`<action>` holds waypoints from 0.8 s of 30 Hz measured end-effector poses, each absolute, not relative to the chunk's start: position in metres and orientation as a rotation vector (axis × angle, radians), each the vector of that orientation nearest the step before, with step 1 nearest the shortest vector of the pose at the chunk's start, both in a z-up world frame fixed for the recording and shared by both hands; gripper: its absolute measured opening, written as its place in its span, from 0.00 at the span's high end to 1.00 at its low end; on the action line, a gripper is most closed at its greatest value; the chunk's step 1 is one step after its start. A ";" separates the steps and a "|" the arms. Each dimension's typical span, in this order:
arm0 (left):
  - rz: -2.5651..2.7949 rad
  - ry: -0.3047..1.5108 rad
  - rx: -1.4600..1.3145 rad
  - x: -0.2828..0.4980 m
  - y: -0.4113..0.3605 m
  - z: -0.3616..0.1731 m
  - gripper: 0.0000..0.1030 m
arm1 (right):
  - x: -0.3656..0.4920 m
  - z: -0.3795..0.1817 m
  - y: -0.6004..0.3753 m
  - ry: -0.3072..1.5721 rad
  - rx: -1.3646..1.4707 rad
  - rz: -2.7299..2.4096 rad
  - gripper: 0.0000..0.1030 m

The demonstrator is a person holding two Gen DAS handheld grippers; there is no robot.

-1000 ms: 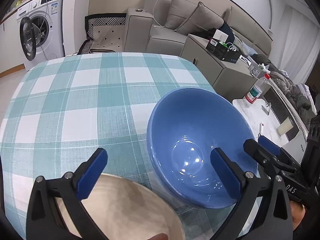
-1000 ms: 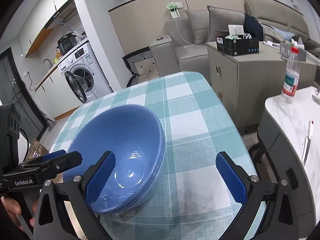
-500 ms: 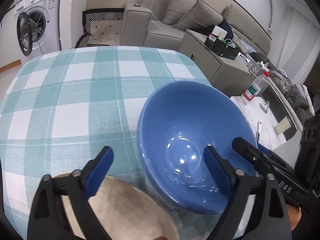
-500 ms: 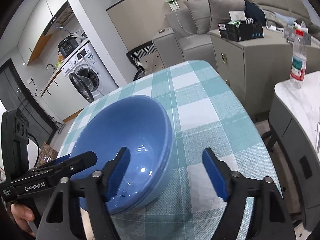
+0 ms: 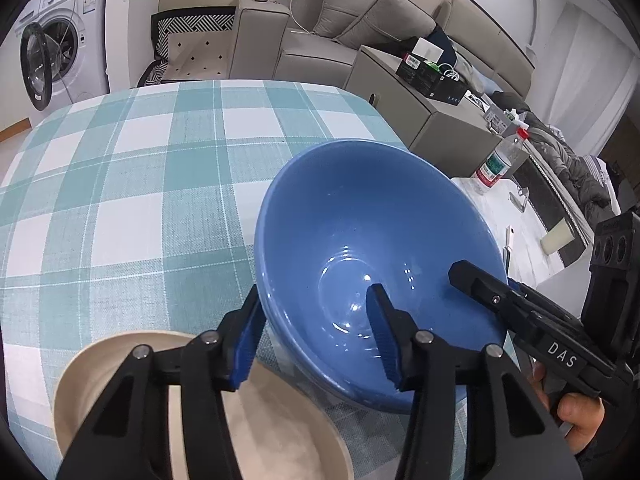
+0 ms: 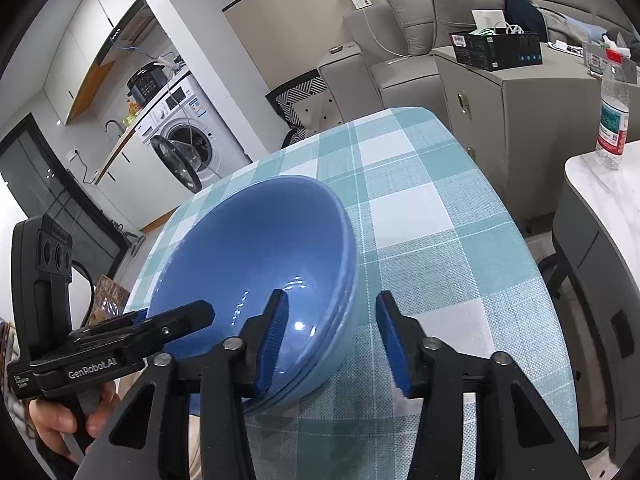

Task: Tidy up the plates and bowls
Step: 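Close both grippers on the rim of the nested blue bowl stack, then carry the bowl stack with both grippers over the beige plate stack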

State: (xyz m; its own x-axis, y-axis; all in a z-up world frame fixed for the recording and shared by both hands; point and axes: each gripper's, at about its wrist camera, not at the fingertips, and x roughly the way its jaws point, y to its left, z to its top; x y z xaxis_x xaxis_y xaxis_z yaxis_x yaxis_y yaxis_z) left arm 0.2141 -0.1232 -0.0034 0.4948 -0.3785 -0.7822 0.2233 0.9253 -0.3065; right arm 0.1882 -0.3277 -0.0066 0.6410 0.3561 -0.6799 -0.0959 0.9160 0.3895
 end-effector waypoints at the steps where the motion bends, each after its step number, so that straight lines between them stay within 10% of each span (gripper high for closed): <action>1: -0.364 0.987 -0.167 0.213 -0.124 -0.003 0.55 | 0.188 -0.006 -0.326 0.838 0.323 0.266 0.62; 24: -0.338 0.977 -0.128 0.207 -0.121 0.001 0.56 | 0.187 0.000 -0.323 0.824 0.294 0.276 0.66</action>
State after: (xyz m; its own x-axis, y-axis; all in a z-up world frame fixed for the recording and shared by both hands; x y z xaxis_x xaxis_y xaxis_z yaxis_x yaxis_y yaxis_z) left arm 0.2068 -0.1209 0.0014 0.5123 -0.3376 -0.7897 0.2232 0.9402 -0.2571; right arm 0.1871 -0.3228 -0.0004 0.6485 0.3517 -0.6751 -0.1260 0.9242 0.3604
